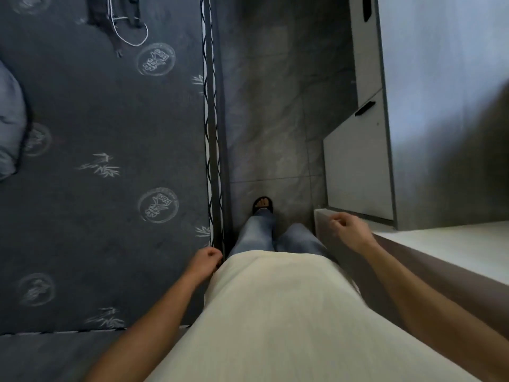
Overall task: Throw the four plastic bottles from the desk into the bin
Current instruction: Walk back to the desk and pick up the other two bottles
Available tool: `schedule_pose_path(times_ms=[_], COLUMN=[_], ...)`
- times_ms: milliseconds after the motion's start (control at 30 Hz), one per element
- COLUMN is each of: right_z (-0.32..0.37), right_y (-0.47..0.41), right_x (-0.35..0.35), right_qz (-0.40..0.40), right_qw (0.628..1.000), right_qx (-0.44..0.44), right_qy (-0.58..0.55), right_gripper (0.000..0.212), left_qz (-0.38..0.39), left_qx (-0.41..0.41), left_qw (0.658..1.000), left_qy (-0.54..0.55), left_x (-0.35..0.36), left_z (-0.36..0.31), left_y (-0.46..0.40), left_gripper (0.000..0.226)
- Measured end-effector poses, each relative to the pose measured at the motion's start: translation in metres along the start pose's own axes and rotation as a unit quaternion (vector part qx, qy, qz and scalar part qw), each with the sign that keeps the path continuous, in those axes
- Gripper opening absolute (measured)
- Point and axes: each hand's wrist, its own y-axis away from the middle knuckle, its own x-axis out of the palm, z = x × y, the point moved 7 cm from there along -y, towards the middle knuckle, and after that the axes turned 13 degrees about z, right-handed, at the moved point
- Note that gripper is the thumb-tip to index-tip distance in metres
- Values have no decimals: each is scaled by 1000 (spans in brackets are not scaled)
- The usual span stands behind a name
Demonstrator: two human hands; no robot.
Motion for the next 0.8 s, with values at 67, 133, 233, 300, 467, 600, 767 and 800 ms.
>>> schedule_pose_path(times_ms=[67, 133, 233, 300, 467, 600, 767, 800], right_z=[1, -4, -7, -9, 9, 52, 139, 160], right_y=[-7, -11, -18, -24, -61, -100, -162, -174], right_x=[-8, -13, -29, -41, -90, -147, -226, -242], right_qz=[15, 32, 36, 39, 49, 43, 50, 41], right_qw=[1000, 998, 995, 993, 990, 992, 995, 997], right_qx=[26, 57, 91, 113, 126, 111, 70, 52], right_qy=[10, 1, -13, -21, -42, -37, -42, -36], right_gripper=[22, 24, 27, 28, 30, 29, 27, 27], left_qz=[1, -5, -6, -3, -15, -35, -35, -31], left_qx=[9, 25, 67, 87, 120, 100, 46, 35], left_qw=[999, 998, 997, 996, 989, 984, 988, 988], left_qy=[48, 59, 26, -5, -81, -142, -143, -147], left_x=[-21, -42, -74, -91, -127, -153, -180, -185], left_z=[-45, -92, -173, -223, -320, -353, -353, -351], left_y=[-14, -28, -48, -59, -80, -85, -90, -91], left_gripper=[22, 24, 19, 16, 15, 19, 17, 18])
